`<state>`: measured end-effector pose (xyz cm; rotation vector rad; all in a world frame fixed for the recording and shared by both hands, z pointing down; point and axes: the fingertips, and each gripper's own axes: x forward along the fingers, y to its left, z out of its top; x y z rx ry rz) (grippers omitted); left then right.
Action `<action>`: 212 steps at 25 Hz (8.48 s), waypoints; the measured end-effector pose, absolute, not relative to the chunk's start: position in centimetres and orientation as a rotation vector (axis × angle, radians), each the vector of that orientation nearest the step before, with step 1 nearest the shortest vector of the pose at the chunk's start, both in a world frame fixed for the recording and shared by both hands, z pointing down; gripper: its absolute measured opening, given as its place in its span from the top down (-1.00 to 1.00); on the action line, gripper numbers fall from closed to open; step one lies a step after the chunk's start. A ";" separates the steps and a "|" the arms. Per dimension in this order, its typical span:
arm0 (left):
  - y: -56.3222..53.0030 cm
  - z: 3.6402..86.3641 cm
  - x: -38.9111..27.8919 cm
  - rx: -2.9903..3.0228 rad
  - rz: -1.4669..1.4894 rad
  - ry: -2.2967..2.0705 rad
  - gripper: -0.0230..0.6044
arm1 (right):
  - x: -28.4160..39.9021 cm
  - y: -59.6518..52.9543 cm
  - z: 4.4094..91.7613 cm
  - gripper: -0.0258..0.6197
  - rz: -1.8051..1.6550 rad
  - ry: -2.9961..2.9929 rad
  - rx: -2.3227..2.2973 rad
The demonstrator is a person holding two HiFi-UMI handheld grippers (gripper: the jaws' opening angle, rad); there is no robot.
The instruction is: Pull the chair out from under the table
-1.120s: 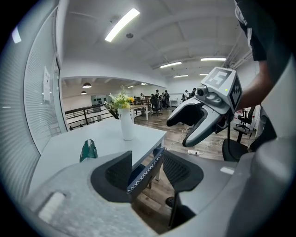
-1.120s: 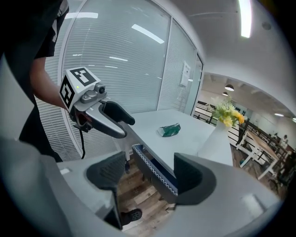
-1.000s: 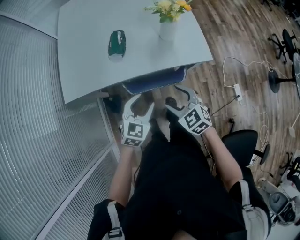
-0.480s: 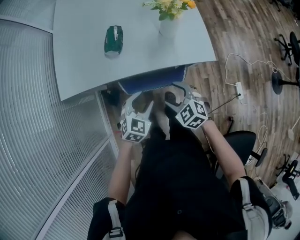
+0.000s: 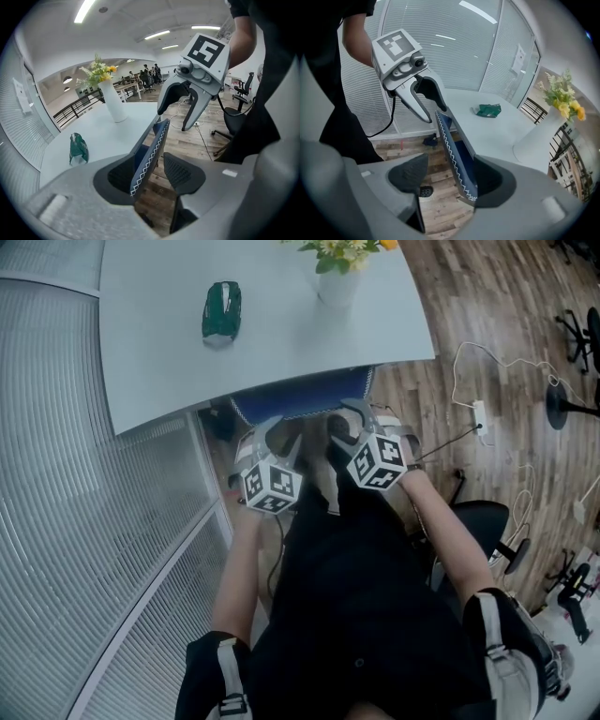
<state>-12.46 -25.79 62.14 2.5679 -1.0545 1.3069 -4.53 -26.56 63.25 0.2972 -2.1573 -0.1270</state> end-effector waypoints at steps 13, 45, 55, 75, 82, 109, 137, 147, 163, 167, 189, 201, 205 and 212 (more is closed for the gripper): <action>-27.1 65.3 -12.8 2.546 1.484 -0.980 0.29 | -4.5 -28.1 65.9 0.32 -0.245 -2.078 0.252; -27.5 67.3 -12.9 2.608 1.793 -0.995 0.63 | -4.8 -28.8 68.1 0.68 -0.430 -1.893 0.202; -26.0 67.5 -12.7 2.635 1.768 -1.018 0.65 | -4.8 -27.5 68.4 0.67 -0.389 -1.877 0.236; -17.2 70.1 -11.3 2.792 1.736 -0.749 0.69 | -3.5 -19.1 71.6 0.67 -0.325 -1.781 0.287; -14.0 70.7 -10.7 2.784 1.694 -0.671 0.69 | -2.6 -16.0 72.2 0.67 -0.320 -1.719 0.316; -5.4 71.2 -12.2 2.658 1.777 -0.599 0.70 | -4.0 -6.4 72.5 0.71 -0.321 -1.768 0.189; 5.2 68.4 -7.7 2.533 1.773 -0.715 0.69 | 0.4 3.9 69.4 0.70 -0.298 -1.865 0.123; 8.8 67.6 -6.9 2.524 1.774 -0.735 0.68 | 1.1 7.5 68.7 0.70 -0.315 -1.889 0.123; 14.7 67.4 -4.5 2.487 1.773 -0.789 0.68 | 3.6 13.4 68.5 0.70 -0.348 -1.919 0.091; 15.2 67.2 -4.3 2.488 1.764 -0.789 0.68 | 3.7 13.8 68.2 0.70 -0.351 -1.926 0.087; 14.8 66.9 -4.2 2.508 1.709 -0.863 0.67 | 3.9 13.3 67.9 0.70 -0.360 -1.945 0.108; 14.9 66.3 -4.0 2.520 1.581 -0.950 0.62 | 4.0 13.5 67.6 0.64 -0.329 -1.988 0.189; 15.0 65.4 -3.8 2.538 1.550 -0.966 0.62 | 4.2 13.6 67.2 0.64 -0.327 -1.987 0.188; 13.5 63.0 -3.2 2.585 1.479 -1.029 0.62 | 5.2 12.8 65.0 0.65 -0.307 -2.018 0.248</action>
